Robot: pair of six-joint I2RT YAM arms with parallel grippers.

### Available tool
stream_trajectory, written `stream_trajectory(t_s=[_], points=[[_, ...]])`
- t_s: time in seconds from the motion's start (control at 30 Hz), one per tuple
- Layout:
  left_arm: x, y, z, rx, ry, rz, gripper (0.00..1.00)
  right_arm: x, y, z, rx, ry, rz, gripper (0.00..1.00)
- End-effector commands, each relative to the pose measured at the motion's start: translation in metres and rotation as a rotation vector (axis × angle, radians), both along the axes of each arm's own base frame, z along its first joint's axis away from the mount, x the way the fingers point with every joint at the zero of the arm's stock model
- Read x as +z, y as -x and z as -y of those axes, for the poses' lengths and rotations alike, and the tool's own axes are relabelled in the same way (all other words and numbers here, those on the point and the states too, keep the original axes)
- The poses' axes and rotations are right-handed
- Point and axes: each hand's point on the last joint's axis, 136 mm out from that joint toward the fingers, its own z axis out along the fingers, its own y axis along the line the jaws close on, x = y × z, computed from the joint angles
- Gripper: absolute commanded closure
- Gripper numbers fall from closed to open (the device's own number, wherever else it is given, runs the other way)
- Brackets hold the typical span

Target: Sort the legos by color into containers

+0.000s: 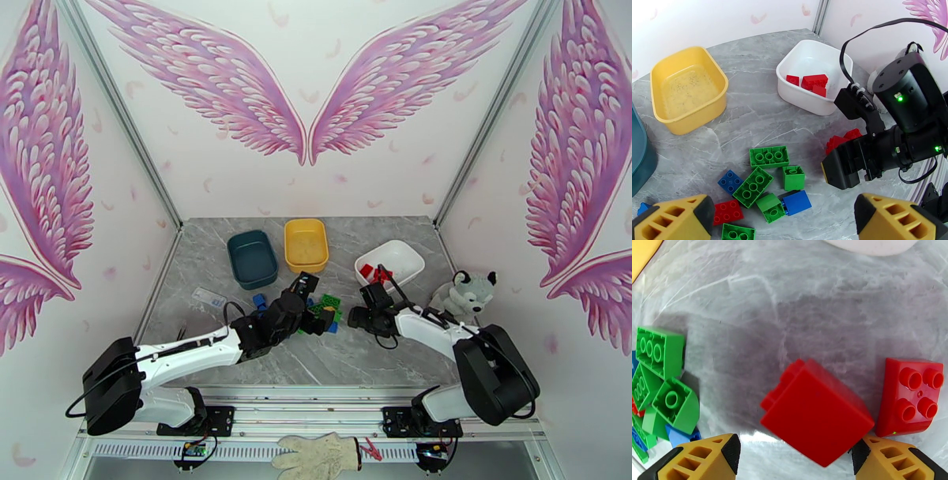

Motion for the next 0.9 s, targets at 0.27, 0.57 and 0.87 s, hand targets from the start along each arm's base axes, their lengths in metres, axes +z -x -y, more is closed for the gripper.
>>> stream_trajectory(t_s=[0.27, 0.57, 0.87], points=[[0.002, 0.002, -0.007, 0.002, 0.006, 0.003, 0.01, 0.005, -0.032, 0.000, -0.025, 0.075, 0.065, 0.29], [0.001, 0.002, -0.006, 0.002, 0.002, 0.000, 0.01, 0.006, -0.036, -0.010, 0.005, 0.106, 0.074, 0.37], [-0.025, -0.008, 0.000, 0.005, -0.001, -0.091, 0.01, 0.008, -0.042, -0.024, 0.032, 0.109, 0.079, 0.56]])
